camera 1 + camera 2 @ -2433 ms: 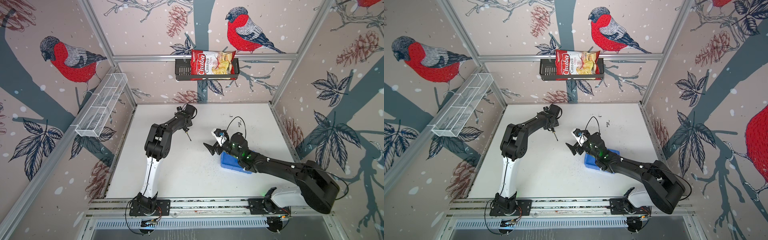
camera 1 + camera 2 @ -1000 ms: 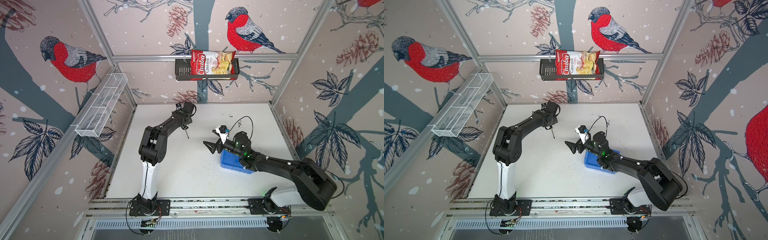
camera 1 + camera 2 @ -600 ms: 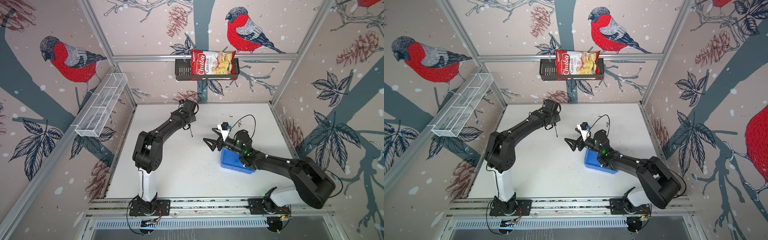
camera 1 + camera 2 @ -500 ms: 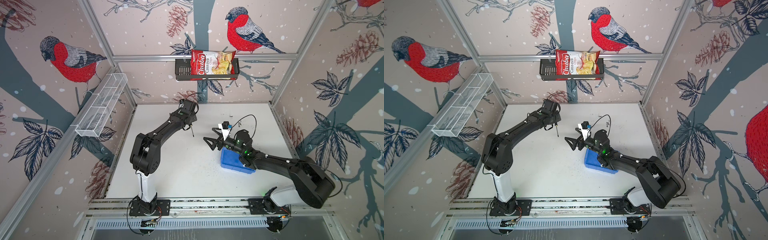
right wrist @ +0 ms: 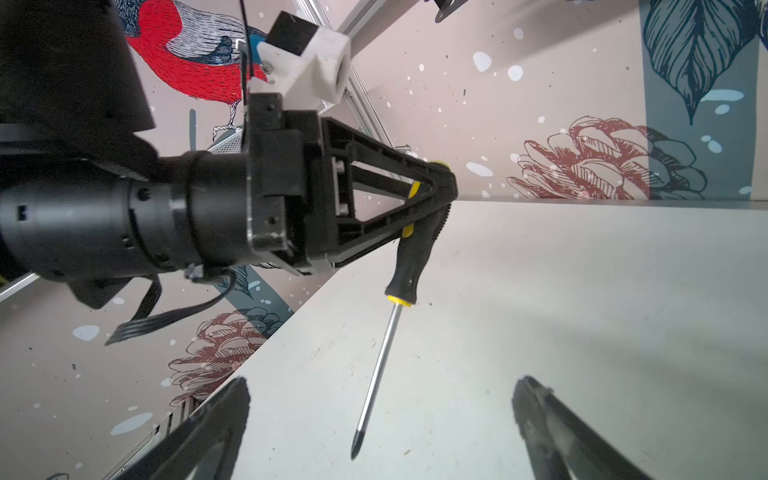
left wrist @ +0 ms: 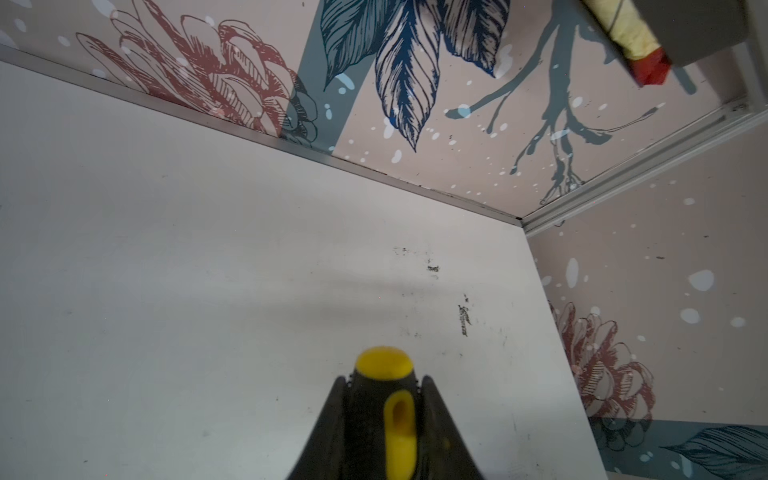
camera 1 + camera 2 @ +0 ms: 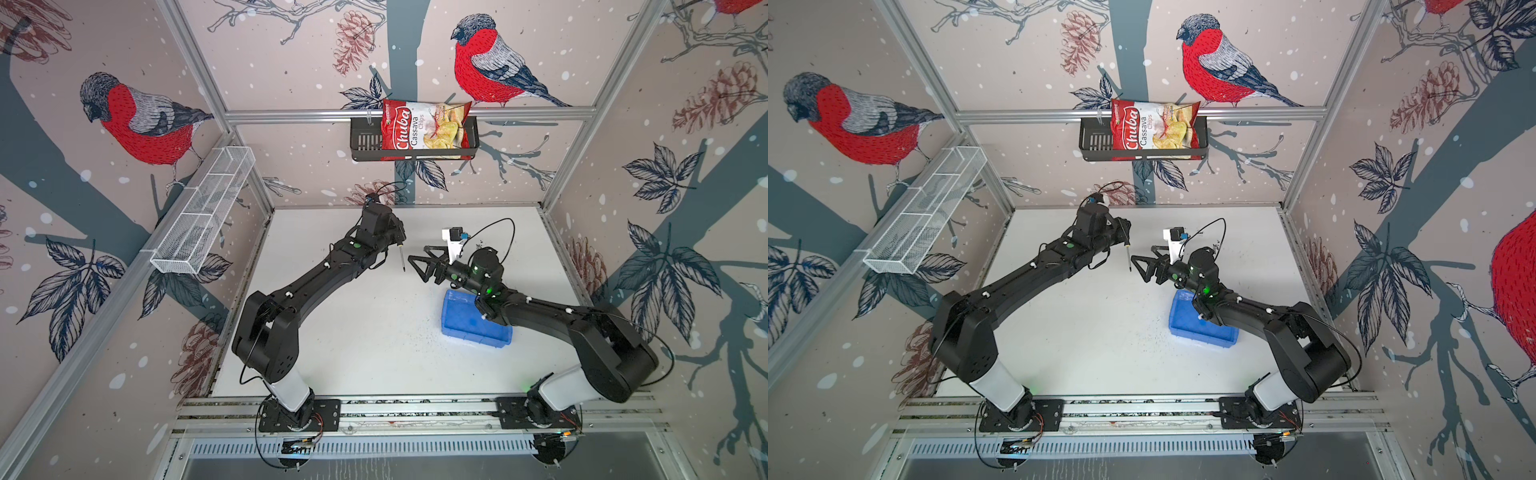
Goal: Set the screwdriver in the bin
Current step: 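Bring the held screwdriver toward the right gripper while the right gripper approaches, then close the right gripper on the screwdriver and open the left gripper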
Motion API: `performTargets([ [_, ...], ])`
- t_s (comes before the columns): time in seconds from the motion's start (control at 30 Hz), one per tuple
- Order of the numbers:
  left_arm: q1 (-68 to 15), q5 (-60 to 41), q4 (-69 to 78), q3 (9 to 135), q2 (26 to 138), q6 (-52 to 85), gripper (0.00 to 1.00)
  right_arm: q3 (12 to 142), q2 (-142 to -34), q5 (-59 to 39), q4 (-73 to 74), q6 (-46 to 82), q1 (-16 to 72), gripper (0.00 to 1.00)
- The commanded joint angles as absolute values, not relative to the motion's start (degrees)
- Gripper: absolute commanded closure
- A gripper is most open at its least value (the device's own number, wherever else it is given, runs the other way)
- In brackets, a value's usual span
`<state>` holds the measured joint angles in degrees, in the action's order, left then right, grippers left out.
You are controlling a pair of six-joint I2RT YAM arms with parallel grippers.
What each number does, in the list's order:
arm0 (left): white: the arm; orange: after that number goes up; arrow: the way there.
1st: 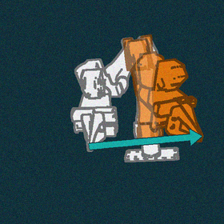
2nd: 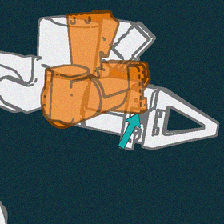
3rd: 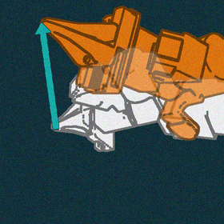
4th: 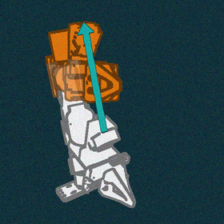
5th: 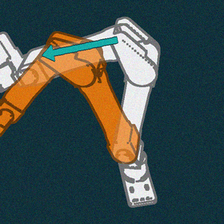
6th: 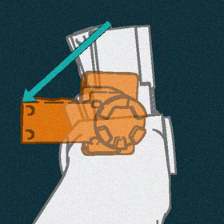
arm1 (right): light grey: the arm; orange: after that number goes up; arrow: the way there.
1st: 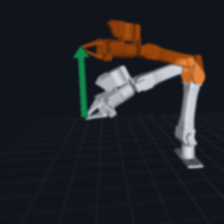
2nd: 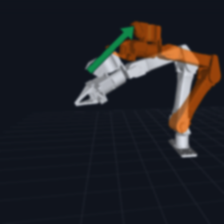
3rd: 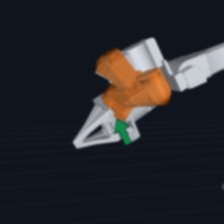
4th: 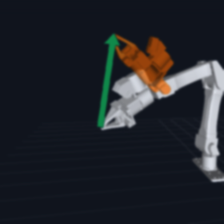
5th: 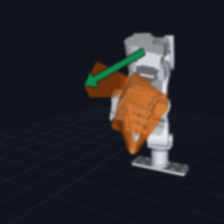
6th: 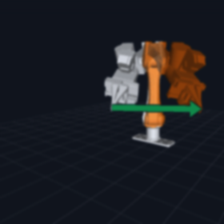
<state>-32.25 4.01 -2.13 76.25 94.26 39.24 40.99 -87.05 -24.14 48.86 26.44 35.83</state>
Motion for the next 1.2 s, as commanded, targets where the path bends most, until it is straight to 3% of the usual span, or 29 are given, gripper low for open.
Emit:
performTargets([
  [0.0, -33.11, 3.95, 7.28, 73.93, 91.97, 40.61, 0.96, 42.22, -88.11, -26.72, 48.62, 28.95, 35.67, 0.03],
  [0.07, -33.58, 3.96, 8.88, 72.94, 91.24, 41.06, 0.96, 42.72, -88.9, -27.69, 48.88, 30.37, 35.68, 0.1],
  [0.37, -34.93, 2.99, 18.19, 67.05, 89.12, 44.96, 0.96, 45.24, -91.89, -30.55, 51.2, 35.44, 35.68, 0.61],
  [0.57, -35.33, 4.16, 19.31, 65.99, 87.94, 44.8, 0.96, 45.57, -92.07, -30.67, 50.15, 35.99, 35.31, 0.78],
  [0.7, -35.33, 5.68, 21.43, 64.26, 87.16, 44.13, 0.96, 46.22, -93.06, -32.09, 50.01, 36.81, 34.9, 0.81],
  [0.8, -35.33, 6.07, 22.17, 63.81, 86.66, 43.42, 0.96, 46.72, -93.64, -33.0, 49.34, 36.73, 34.89, 0.98],
  [0.87, -35.33, 5.73, 22.53, 63.88, 86.59, 43.59, 0.95, 47.23, -93.27, -33.15, 47.68, 35.25, 34.81, 1.0],
  [0.93, -35.33, 5.24, 22.93, 63.72, 86.88, 43.81, 0.9, 47.45, -92.76, -32.84, 46.29, 33.5, 34.8, 1.0],
  [1.17, -35.33, 4.83, 24.22, 63.14, 87.23, 43.72, 0.46, 47.3, -89.04, -30.03, 38.83, 23.77, 34.11, 1.0],
])
